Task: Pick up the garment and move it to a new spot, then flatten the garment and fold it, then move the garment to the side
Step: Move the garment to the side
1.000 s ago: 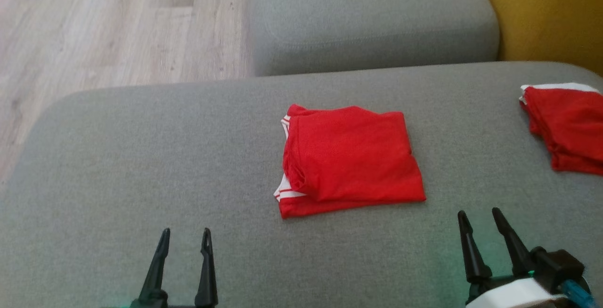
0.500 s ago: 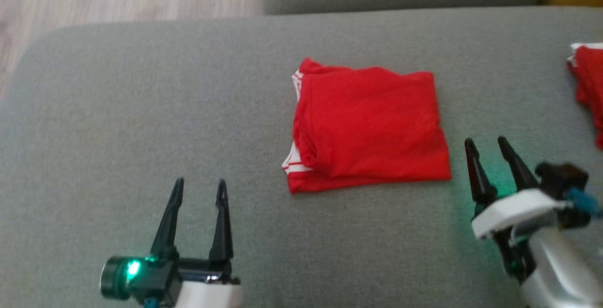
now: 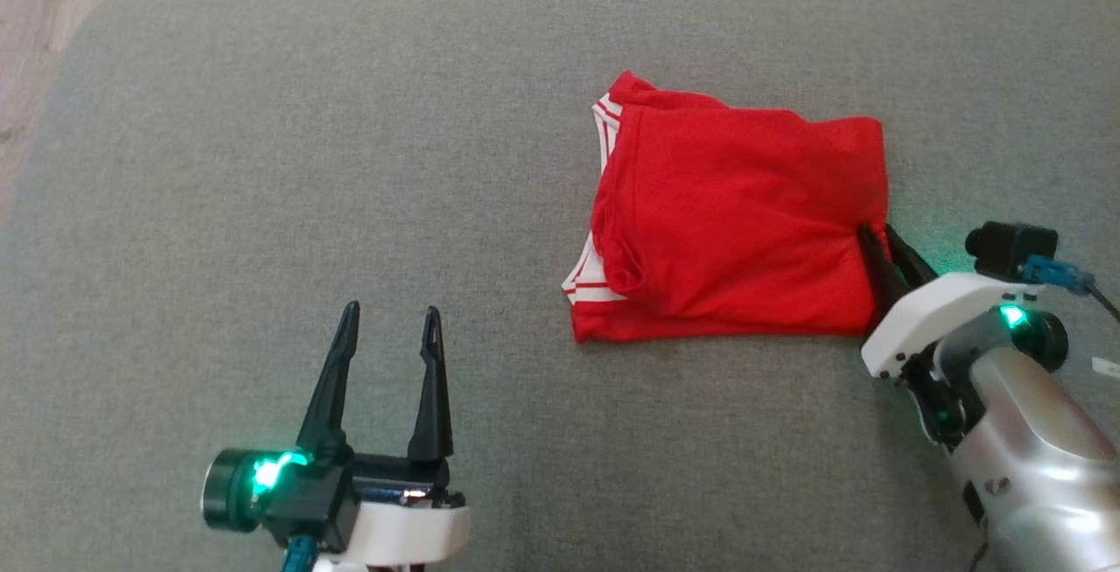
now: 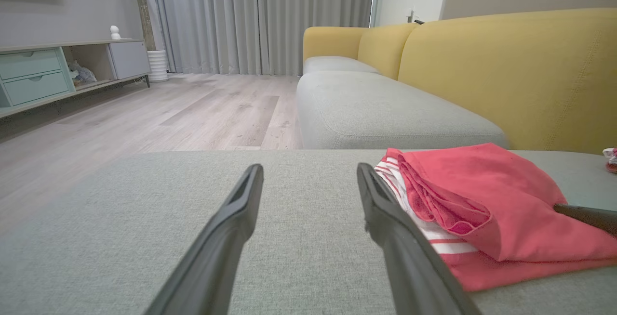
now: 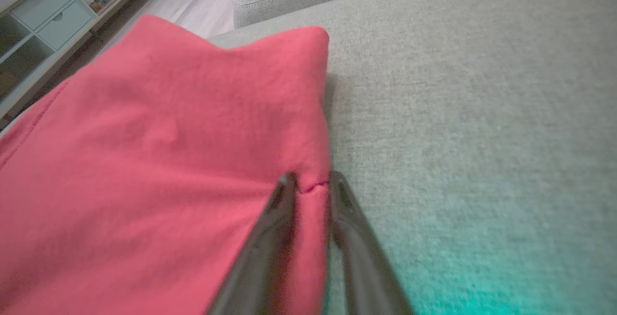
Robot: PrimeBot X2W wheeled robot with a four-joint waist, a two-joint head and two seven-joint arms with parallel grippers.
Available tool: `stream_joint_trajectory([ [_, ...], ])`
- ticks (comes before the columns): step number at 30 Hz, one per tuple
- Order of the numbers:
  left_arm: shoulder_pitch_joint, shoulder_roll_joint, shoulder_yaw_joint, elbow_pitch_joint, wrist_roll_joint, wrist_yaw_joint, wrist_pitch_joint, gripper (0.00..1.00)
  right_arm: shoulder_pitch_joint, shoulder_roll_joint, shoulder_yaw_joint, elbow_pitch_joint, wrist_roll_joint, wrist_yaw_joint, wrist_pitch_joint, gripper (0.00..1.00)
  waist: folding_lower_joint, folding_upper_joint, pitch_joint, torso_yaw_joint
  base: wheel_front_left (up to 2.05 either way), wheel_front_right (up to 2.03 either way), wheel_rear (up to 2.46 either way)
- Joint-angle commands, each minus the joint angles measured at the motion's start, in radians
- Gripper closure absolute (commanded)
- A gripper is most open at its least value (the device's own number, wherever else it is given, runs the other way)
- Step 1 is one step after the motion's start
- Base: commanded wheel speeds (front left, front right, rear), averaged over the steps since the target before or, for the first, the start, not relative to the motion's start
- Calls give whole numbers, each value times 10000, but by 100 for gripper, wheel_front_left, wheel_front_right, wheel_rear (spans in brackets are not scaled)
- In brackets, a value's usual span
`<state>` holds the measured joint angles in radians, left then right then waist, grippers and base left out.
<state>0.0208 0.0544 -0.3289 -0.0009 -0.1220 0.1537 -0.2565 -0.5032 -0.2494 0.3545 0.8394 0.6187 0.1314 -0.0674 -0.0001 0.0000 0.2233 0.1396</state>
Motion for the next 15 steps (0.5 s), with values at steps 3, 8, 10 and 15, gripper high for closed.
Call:
stream_joint_trajectory([
  [3,-330,-41,235,-337,50,153,-53,0,-256,16,382,-106,440,-7,-345,100,1,0,143,-154,0,0,0],
  [8,-434,-41,252,-379,75,203,-53,0,-550,-556,631,-351,458,-7,-794,100,1,0,381,-486,0,0,0],
  [10,-533,-41,260,-420,126,216,-53,0,-743,-964,722,-498,358,-7,-954,100,1,0,544,-695,0,0,0],
  [15,-882,-41,279,-477,225,215,-53,0,-1211,-2300,740,-882,-108,-7,-1189,100,1,0,1017,-1194,0,0,0],
])
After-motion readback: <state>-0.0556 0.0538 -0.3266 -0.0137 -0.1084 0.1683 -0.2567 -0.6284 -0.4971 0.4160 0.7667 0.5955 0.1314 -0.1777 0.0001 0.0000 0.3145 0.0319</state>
